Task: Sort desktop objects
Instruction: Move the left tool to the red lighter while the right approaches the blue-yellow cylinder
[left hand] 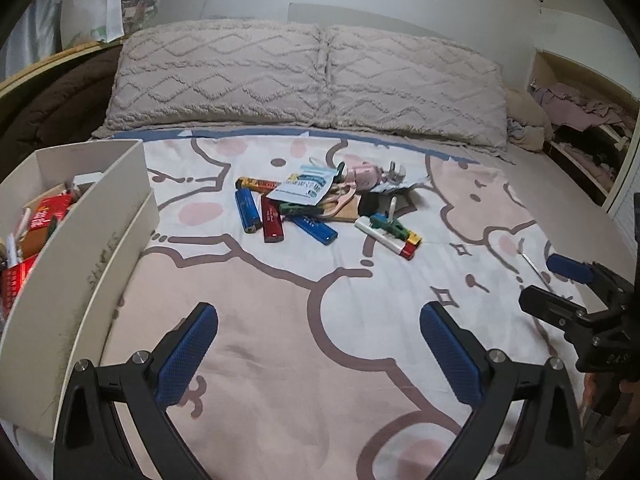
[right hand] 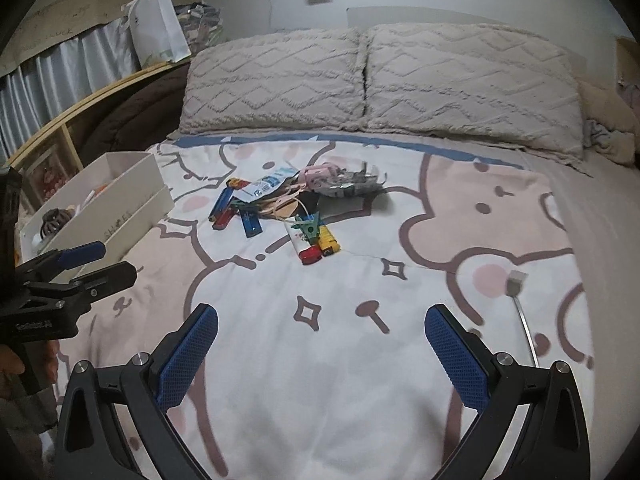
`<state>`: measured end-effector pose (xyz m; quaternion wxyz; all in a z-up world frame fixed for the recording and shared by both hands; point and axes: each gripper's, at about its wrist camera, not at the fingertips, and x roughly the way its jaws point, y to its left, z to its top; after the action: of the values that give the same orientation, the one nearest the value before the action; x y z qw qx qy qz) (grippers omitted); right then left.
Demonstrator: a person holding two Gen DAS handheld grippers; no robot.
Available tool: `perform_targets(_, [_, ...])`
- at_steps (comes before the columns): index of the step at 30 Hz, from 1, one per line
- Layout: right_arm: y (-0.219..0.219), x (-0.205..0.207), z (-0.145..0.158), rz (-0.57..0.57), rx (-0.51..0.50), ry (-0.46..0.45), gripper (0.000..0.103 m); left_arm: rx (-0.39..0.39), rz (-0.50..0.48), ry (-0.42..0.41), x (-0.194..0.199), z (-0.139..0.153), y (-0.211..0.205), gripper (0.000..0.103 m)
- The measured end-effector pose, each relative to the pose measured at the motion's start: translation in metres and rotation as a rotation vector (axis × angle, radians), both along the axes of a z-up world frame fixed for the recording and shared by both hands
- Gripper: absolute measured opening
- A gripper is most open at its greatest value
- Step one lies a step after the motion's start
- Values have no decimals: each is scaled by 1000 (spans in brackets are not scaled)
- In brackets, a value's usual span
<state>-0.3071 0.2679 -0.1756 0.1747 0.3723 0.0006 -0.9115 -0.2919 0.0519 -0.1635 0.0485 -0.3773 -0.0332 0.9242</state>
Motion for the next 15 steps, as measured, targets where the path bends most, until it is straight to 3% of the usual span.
perform_targets(1, [-1, -3, -3, 7, 2, -2, 103, -1, -4, -5, -3, -2, 1, 101])
perform_targets(3, [-4, -11, -8, 11, 11, -8, 90, -1, -18, -14, -8, -8, 2, 99])
perform_targets(8, [-6, -38, -24, 17, 17, -42, 74, -20, -47, -32, -24, -17, 8, 94])
perform_targets(15, [-14, -72, -42, 29, 102, -39, 71, -19, -50, -72, -47, -33, 3, 86])
